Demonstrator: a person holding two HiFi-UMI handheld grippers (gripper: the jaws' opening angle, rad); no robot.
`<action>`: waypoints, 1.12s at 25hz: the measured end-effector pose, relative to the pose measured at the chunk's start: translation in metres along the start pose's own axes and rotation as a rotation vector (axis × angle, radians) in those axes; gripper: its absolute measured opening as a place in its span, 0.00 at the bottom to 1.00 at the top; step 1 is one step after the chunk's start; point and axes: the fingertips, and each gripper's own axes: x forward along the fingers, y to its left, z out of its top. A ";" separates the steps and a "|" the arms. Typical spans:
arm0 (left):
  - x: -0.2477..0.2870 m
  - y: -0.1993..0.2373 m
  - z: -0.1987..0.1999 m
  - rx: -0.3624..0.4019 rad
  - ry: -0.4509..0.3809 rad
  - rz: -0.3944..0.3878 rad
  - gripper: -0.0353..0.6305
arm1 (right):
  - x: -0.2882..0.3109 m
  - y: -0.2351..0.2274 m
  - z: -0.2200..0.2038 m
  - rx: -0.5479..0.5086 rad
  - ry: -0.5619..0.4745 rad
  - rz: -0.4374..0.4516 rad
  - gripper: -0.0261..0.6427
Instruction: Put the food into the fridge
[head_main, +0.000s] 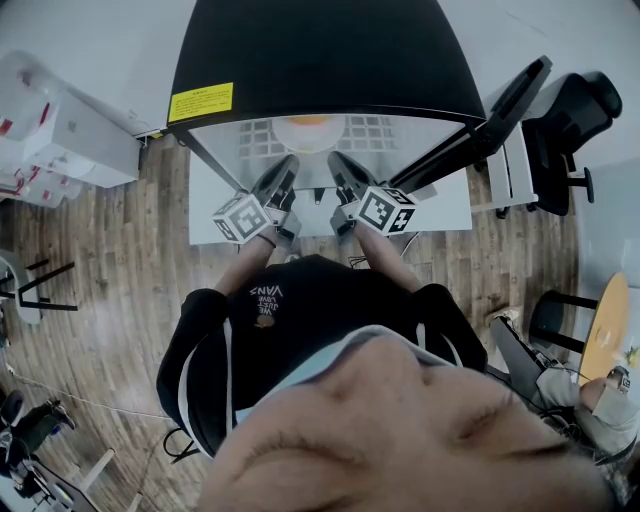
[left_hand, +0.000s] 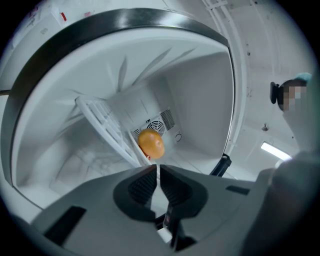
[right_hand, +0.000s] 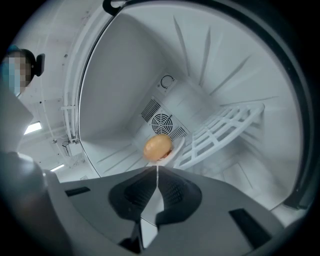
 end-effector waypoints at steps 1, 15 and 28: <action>-0.001 0.000 -0.001 0.000 0.000 0.002 0.09 | -0.001 0.001 0.000 0.000 -0.001 0.001 0.06; -0.018 -0.018 -0.006 0.029 -0.022 0.004 0.09 | -0.020 0.015 -0.002 -0.025 -0.009 0.022 0.06; -0.036 -0.032 -0.021 0.113 -0.003 0.021 0.09 | -0.045 0.024 -0.011 -0.072 -0.002 0.026 0.06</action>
